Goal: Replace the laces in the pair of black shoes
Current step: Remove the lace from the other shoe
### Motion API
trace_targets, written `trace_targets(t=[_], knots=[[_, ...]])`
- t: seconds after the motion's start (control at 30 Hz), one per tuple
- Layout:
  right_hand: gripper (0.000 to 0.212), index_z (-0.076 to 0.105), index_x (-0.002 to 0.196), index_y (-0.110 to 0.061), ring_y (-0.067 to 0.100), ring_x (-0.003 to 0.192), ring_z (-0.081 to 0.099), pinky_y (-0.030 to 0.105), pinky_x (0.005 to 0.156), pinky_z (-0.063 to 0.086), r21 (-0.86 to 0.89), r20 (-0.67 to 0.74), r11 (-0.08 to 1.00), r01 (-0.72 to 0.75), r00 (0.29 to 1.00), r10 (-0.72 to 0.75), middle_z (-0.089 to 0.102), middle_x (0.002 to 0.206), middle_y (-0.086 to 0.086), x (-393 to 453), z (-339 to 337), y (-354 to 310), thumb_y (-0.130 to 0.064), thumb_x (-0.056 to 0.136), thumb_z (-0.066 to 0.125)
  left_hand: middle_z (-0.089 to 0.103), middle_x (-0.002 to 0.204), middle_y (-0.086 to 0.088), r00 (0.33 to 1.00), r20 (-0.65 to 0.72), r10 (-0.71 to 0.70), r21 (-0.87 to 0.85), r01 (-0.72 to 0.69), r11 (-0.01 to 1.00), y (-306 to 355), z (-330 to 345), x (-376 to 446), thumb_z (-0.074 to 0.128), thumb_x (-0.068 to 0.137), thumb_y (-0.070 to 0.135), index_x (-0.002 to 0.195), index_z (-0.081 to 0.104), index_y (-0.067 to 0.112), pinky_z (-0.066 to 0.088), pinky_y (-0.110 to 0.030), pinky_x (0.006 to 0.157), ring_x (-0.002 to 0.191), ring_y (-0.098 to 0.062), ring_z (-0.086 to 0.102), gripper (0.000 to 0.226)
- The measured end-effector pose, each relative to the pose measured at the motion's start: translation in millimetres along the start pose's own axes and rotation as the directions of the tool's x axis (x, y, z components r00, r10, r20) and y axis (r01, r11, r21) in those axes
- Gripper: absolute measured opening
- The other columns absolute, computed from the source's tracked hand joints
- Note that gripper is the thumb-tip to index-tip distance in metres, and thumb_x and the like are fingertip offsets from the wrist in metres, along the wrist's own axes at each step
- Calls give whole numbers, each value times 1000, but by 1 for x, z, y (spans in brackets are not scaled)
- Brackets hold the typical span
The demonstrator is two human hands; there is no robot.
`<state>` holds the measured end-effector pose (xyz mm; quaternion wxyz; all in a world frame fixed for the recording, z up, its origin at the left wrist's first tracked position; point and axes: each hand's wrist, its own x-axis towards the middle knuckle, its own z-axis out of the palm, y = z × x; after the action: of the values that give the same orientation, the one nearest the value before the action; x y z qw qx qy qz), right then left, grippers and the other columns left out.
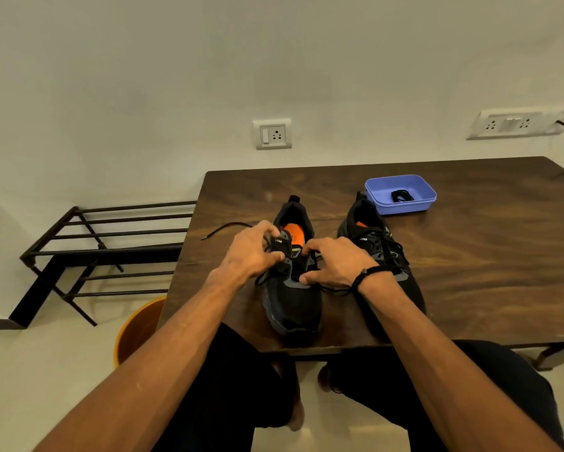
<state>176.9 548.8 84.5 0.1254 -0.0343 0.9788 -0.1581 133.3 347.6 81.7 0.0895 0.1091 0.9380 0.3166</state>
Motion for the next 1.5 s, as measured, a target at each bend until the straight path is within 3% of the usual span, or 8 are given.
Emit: trace_targets(t=[0.1, 0.37, 0.47, 0.63, 0.77, 1.0, 1.37, 1.5], knots=[[65, 56, 133, -38, 32, 125, 55, 52, 97, 53, -5, -5, 1000, 6, 1000, -6, 64, 130, 3, 0, 1, -1, -61, 77, 80, 43, 131, -2, 983, 118, 142, 218, -165, 962, 11, 3, -2, 81, 84, 43, 114, 67, 46, 39, -47, 111, 131, -25, 37, 33], [60, 57, 128, -39, 31, 123, 55, 52, 96, 53, -5, 4, 1000, 3, 1000, -3, 65, 128, 2, -1, -1, -2, -61, 77, 80, 46, 119, 6, 974, 131, 184, 325, -218, 920, 25, 8, -1, 79, 85, 45, 87, 77, 42, 43, -41, 99, 113, -17, 38, 3], [60, 56, 129, -38, 32, 124, 54, 51, 96, 52, -17, 4, 1000, -18, 1000, 18, 64, 129, 3, -1, -2, -2, -60, 78, 80, 73, 81, 16, 991, -90, 103, -10, -104, 995, 16, -3, 2, 83, 83, 25, 74, 82, 32, 59, -40, 89, 81, -3, 61, 11], [61, 57, 130, -36, 31, 126, 53, 46, 91, 48, -7, 5, 999, -38, 999, 38, 62, 131, 3, -2, -4, -3, -58, 79, 81, 71, 116, -6, 859, -461, -224, -83, 210, 974, -17, -14, 8, 61, 91, 53, 79, 66, 41, 46, -41, 95, 114, -30, 61, 18], [61, 57, 131, -36, 31, 127, 54, 47, 93, 50, 0, 4, 999, -36, 999, 36, 63, 132, 4, -5, -5, -6, -56, 79, 82, 50, 139, -3, 984, -173, -48, 150, 74, 986, -6, -6, 3, 74, 88, 49, 126, 58, 46, 35, -46, 108, 135, -30, 39, 42], [60, 57, 130, -35, 31, 123, 56, 50, 96, 53, 0, 11, 1000, -23, 1000, 23, 64, 128, 5, -7, -5, -7, -55, 79, 82, 32, 135, -1, 984, 147, 105, 448, -161, 880, 28, 13, -5, 70, 90, 52, 108, 73, 45, 35, -46, 108, 130, -28, 28, 20], [62, 56, 131, -35, 32, 124, 55, 51, 96, 52, -35, 24, 999, -34, 999, 34, 63, 131, 4, -2, -5, -5, -58, 79, 81, 48, 127, -6, 805, -593, -13, 201, 163, 966, 8, -16, -8, 70, 92, 36, 106, 69, 33, 41, -50, 102, 124, -30, 43, 15], [63, 56, 133, -34, 31, 121, 57, 49, 92, 54, -24, -3, 1000, -21, 1000, 21, 65, 127, 4, -4, -2, -7, -57, 79, 81, 38, 136, -2, 953, -186, 239, 420, -142, 896, 24, 4, -16, 73, 88, 46, 116, 70, 42, 34, -47, 109, 132, -27, 31, 29]])
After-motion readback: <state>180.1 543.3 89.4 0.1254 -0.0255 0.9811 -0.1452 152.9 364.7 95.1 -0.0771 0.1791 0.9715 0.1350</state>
